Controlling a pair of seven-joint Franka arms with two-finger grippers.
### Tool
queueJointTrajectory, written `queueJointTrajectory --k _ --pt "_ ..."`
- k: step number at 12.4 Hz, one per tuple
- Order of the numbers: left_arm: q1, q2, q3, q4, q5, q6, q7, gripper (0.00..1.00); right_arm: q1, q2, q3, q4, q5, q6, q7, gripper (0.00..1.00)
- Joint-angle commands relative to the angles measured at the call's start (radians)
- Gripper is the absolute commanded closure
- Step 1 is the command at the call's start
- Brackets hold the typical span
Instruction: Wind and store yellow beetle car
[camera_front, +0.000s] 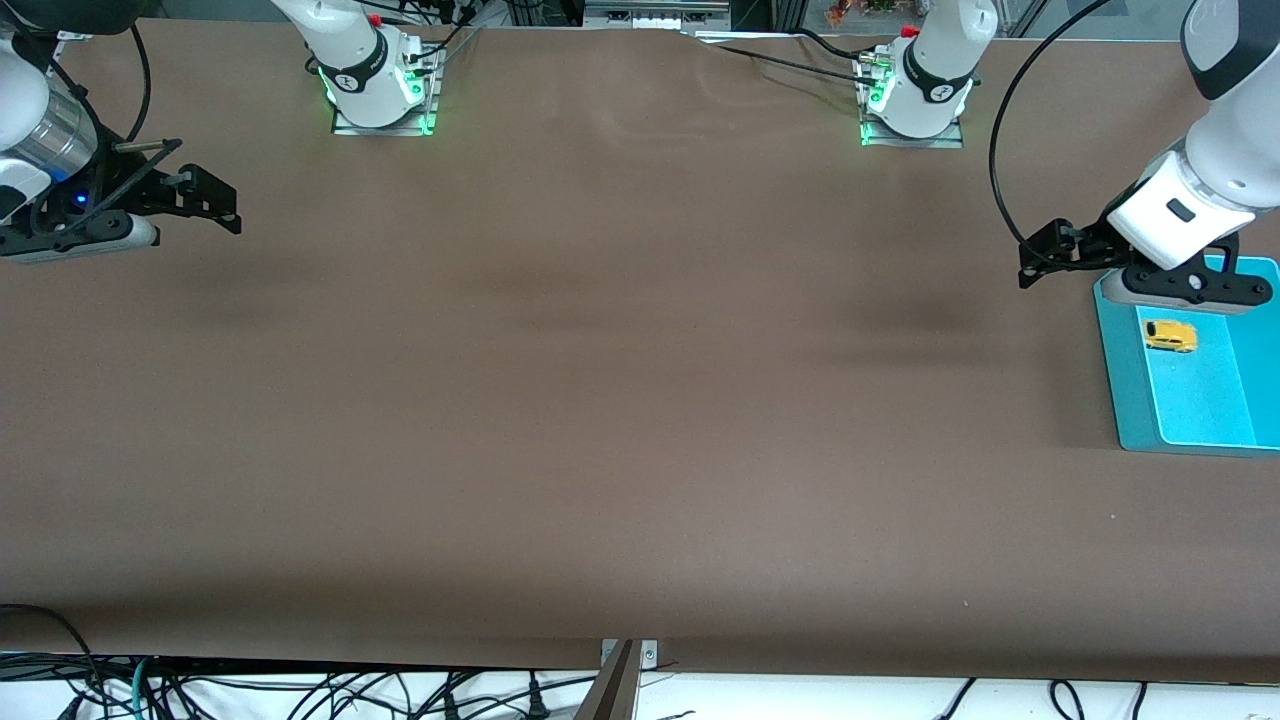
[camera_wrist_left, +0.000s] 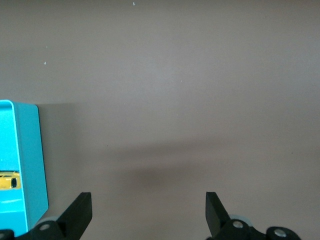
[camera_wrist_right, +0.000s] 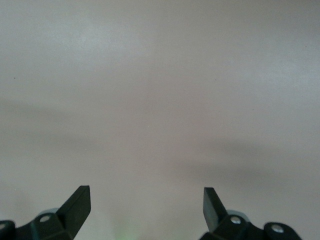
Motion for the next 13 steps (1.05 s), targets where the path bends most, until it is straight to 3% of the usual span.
queueJointTrajectory --k 1,3,13 --pt "0.001 0.029 0.001 0.09 0.024 -0.116 -0.026 0.0 0.005 -0.002 -0.002 0.012 -0.005 -0.006 -0.042 0.0" --pt "0.001 0.026 -0.002 0.109 0.011 -0.169 -0.023 0.0 0.011 0.001 -0.001 0.036 -0.005 -0.011 -0.039 0.0" --pt "0.003 0.026 -0.002 0.11 0.014 -0.166 -0.012 0.0 0.011 0.012 0.002 0.052 -0.007 -0.019 -0.044 0.0"
